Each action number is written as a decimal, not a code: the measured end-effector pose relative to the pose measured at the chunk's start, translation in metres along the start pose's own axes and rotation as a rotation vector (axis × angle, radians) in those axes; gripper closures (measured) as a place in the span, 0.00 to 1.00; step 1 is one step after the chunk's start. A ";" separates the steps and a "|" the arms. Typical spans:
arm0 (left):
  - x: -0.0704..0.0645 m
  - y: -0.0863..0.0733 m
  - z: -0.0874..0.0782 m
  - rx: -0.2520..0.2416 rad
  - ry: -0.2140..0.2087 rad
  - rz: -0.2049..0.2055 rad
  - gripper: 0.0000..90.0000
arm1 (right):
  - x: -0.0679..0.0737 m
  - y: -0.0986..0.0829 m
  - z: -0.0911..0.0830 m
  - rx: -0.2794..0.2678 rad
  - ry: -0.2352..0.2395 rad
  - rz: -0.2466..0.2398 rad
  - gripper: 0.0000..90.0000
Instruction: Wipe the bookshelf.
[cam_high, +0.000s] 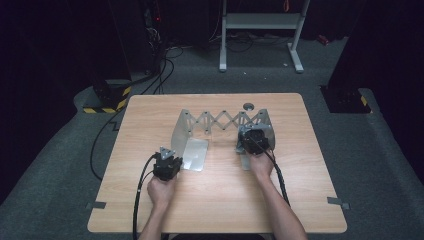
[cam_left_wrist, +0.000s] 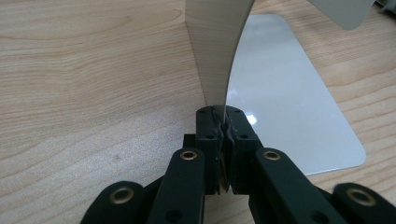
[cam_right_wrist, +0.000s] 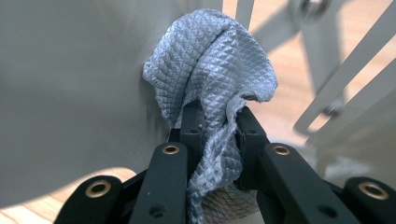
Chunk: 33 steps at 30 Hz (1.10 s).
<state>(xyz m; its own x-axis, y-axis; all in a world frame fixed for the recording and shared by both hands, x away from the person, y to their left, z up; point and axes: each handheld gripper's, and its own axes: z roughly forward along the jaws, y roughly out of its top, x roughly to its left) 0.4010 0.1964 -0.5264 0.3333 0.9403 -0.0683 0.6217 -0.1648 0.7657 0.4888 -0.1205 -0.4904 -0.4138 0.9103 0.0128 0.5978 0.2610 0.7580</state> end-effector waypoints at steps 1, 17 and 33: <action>0.000 0.000 0.000 0.000 0.000 0.000 0.95 | 0.000 0.000 0.000 0.000 0.000 0.000 0.87; 0.000 0.000 0.000 0.000 0.000 0.000 0.95 | -0.004 0.020 -0.036 -0.131 0.057 0.063 0.87; 0.000 0.000 0.000 0.000 -0.002 0.003 0.95 | -0.007 0.039 -0.049 -0.202 0.012 0.055 0.87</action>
<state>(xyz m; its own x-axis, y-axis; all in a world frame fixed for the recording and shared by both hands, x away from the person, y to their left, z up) 0.4011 0.1965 -0.5264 0.3372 0.9390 -0.0673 0.6204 -0.1679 0.7661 0.4814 -0.1328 -0.4289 -0.3932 0.9172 0.0650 0.4703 0.1399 0.8713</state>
